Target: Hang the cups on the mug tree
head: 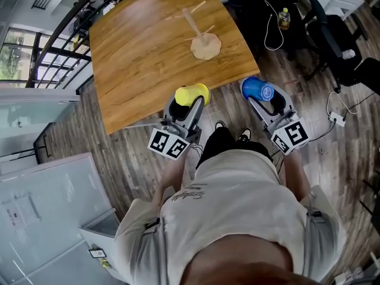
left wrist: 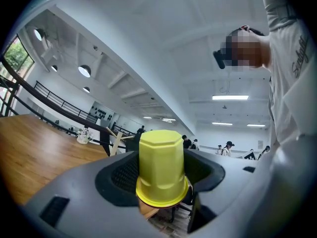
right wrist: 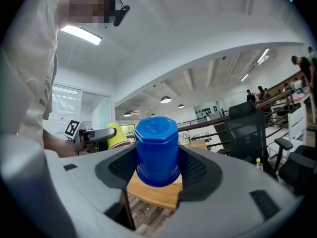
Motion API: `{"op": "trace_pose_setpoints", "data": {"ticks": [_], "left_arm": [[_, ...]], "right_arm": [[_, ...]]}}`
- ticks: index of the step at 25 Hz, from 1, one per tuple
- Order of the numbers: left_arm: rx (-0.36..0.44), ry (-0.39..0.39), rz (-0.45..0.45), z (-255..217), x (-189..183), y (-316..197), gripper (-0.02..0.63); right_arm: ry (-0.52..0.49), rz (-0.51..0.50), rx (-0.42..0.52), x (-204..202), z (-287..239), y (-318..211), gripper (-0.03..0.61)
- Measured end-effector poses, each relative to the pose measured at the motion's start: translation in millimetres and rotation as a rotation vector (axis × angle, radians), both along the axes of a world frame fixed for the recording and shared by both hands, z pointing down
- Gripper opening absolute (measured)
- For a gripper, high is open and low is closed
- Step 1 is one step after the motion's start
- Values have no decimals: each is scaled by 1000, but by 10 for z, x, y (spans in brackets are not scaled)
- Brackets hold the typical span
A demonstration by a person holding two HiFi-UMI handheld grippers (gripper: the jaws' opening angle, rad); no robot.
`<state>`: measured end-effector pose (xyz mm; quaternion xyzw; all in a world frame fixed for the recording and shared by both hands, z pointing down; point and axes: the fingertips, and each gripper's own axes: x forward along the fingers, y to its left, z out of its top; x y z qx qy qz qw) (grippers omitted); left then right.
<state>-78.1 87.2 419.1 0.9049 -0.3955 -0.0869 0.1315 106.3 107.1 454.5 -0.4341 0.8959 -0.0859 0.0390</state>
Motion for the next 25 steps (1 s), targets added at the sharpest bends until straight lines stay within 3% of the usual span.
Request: {"op": "trace_pose_setpoints", "data": {"ticks": [9, 15, 20, 25], "left_arm": [[-14, 39, 23, 49, 55, -488, 278], [32, 74, 46, -106, 135, -951, 278], [85, 34, 85, -261, 157, -1235, 278], [87, 60, 93, -279, 52, -1491, 277]], "right_arm": [[24, 11, -28, 10, 21, -392, 245], [66, -5, -8, -16, -93, -763, 245], [85, 4, 19, -85, -275, -1128, 245], [119, 14, 24, -219, -321, -1404, 245]]}}
